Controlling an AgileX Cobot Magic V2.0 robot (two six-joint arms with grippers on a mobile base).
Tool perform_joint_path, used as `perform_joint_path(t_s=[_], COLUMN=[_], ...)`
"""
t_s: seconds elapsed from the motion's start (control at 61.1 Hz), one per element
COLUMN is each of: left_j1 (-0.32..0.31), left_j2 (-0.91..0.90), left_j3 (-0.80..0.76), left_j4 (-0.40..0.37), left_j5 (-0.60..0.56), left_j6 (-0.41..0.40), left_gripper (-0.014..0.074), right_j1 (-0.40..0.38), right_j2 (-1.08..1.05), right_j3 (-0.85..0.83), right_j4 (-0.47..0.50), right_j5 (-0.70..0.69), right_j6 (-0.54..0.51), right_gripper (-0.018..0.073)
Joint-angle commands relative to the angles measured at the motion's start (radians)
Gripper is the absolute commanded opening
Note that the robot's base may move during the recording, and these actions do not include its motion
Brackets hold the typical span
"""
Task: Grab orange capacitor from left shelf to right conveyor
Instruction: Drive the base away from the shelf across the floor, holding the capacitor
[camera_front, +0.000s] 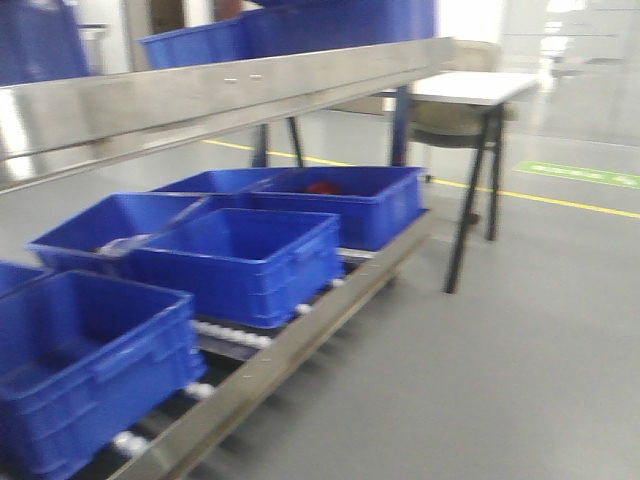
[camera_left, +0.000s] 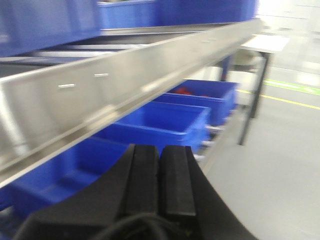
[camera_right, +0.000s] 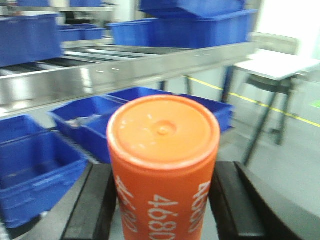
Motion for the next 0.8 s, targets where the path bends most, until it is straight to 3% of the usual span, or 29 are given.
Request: perform_joint_path(t_s=[0.0, 0.786], left_j1=[0.008, 0.03], left_j2=[-0.009, -0.009], left_j3=[-0.004, -0.004], left_j4=[-0.003, -0.003], left_j5=[-0.091, -0.091], left_j6=[-0.002, -0.002], left_gripper=[-0.0127, -0.0127], right_j1=[-0.004, -0.004], right_j2=[0.013, 0.013], right_j3=[-0.028, -0.028], right_j4=[-0.012, -0.012], right_j5=[-0.088, -0.088], right_j6=[-0.006, -0.006], right_gripper=[0.0113, 0.0113])
